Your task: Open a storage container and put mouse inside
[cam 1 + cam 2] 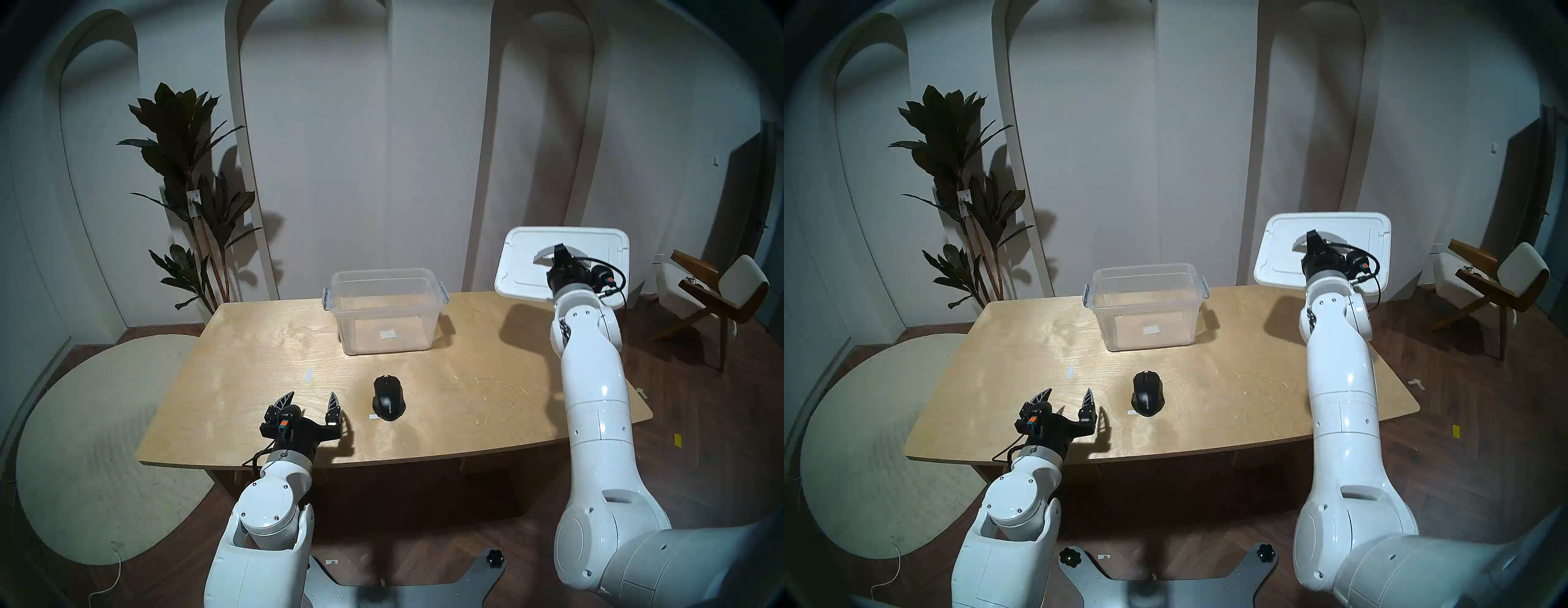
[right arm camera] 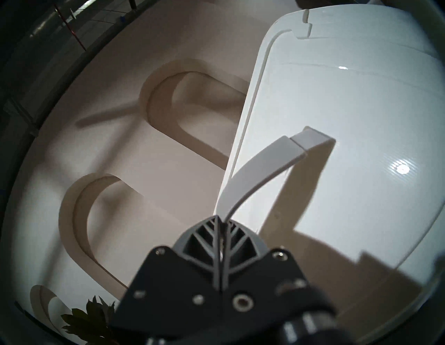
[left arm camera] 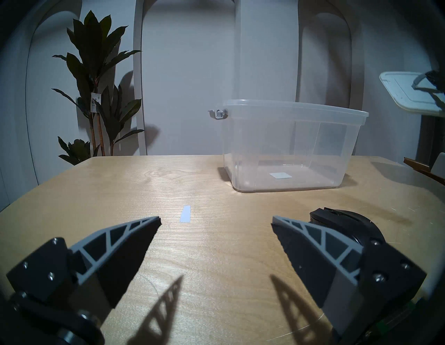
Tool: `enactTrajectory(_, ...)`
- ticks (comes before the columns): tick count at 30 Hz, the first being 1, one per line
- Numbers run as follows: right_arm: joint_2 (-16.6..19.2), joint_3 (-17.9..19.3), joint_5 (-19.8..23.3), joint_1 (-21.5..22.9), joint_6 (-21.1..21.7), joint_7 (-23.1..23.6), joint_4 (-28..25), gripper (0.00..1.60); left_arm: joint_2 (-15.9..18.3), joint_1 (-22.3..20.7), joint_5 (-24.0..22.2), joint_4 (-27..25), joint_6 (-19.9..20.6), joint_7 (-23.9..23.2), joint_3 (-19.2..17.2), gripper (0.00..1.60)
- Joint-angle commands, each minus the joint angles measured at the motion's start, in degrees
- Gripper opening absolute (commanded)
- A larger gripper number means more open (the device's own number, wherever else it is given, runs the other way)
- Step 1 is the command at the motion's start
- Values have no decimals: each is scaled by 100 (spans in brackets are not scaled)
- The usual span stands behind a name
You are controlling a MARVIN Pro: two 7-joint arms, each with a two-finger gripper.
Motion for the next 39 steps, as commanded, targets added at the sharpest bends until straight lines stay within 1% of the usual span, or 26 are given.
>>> enactTrajectory(1,6,121,323,-644,658,428,-111,0,14,-60,-3,-114,-35,-7,11,160)
enactTrajectory(2,6,121,323,-644,658,428,-111,0,14,-60,-3,-114,-35,-7,11,160)
enactTrajectory(4,40,69,485,-1036,971,660,-301,0,18,-59,-4,-117,-36,-7,12,160)
enactTrajectory(5,48,73,520,-975,1053,741,-200,0,15,-58,-4,-122,-37,-7,12,160)
enactTrajectory(6,49,70,633,-1095,1202,848,-254,0,16,-58,-4,-126,-38,-8,13,160)
enactTrajectory(8,108,43,745,-1182,1335,951,-240,0,15,-55,-5,-135,-39,-8,14,160)
enactTrajectory(10,228,8,993,-1412,1651,1197,-357,0,16,-50,-6,-147,-41,-9,16,160)
enactTrajectory(11,301,-35,1040,-1414,1650,1176,-312,0,15,-47,-6,-154,-41,-10,16,160)
enactTrajectory(12,394,-59,1151,-1488,1827,1330,-318,0,16,-43,-7,-161,-41,-11,16,160)
enactTrajectory(14,604,-157,1334,-1488,2044,1492,-108,0,16,-34,-8,-177,-40,-13,17,160)
enactTrajectory(16,759,-247,1441,-1390,2240,1638,244,0,15,-27,-9,-190,-37,-15,17,160)
enactTrajectory(18,903,-344,1573,-1215,2519,1638,638,0,16,-22,-11,-198,-34,-17,18,160)
enactTrajectory(19,971,-406,1558,-1153,2614,1393,724,0,15,-19,-11,-204,-32,-18,17,160)
enactTrajectory(20,994,-425,1599,-1100,2699,1343,821,0,15,-16,-12,-208,-30,-20,17,160)
enactTrajectory(21,852,-282,1324,-1095,2785,852,716,160,14,-11,-12,-218,-25,-23,17,160)
enactTrajectory(22,811,-256,1327,-1138,2781,775,688,160,15,-10,-13,-221,-23,-23,17,160)
enactTrajectory(24,690,-185,999,-1371,2304,734,462,160,14,-12,-12,-216,-25,-23,16,160)
enactTrajectory(25,754,-254,1015,-1523,2430,549,173,160,16,-11,-13,-219,-23,-24,17,160)
enactTrajectory(27,833,-360,1008,-1557,2655,511,64,160,16,-10,-13,-220,-22,-25,16,160)
enactTrajectory(28,929,-458,945,-1538,2813,584,77,160,13,-10,-12,-220,-22,-27,15,160)
enactTrajectory(31,1095,-667,800,-1660,3170,447,-253,160,16,-14,-12,-212,-25,-25,16,160)
enactTrajectory(32,1081,-702,1022,-1713,3314,348,-282,160,16,-16,-12,-209,-26,-24,16,160)
enactTrajectory(34,1085,-721,1091,-1776,3395,251,-359,160,15,-16,-11,-210,-25,-25,15,160)
enactTrajectory(35,1040,-699,1301,-1870,3514,163,-439,160,13,-17,-10,-208,-26,-25,14,160)
enactTrajectory(38,948,-554,1405,-2010,3936,-133,-780,160,15,-17,-11,-208,-26,-25,15,160)
enactTrajectory(39,941,-540,1454,-2004,3979,-190,-801,160,14,-17,-11,-208,-26,-26,14,160)
